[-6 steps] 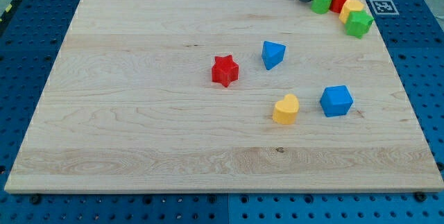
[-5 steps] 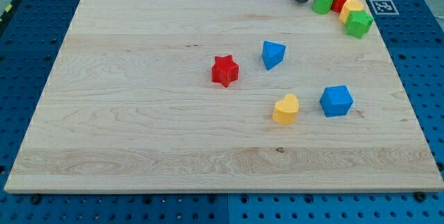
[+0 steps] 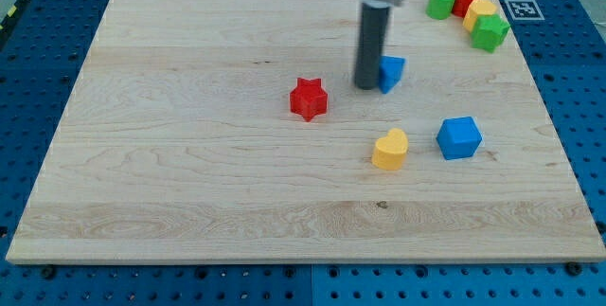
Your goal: Slide the blue cube towards the group of blocks
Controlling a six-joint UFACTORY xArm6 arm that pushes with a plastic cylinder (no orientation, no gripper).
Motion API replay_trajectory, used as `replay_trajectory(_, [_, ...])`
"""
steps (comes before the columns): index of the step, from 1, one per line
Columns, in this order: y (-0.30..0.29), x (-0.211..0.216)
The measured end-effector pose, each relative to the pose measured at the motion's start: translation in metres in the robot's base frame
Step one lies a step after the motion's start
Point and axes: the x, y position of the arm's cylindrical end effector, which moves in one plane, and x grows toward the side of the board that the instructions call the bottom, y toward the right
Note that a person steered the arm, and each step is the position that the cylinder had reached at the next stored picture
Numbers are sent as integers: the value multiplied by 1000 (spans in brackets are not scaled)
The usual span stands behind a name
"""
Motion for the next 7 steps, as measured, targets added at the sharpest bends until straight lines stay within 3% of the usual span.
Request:
replay_trajectory(1, [46, 0])
replay_trajectory(3, [64, 42])
replay_trajectory(6, [53, -50])
replay_trajectory(7, [50, -46])
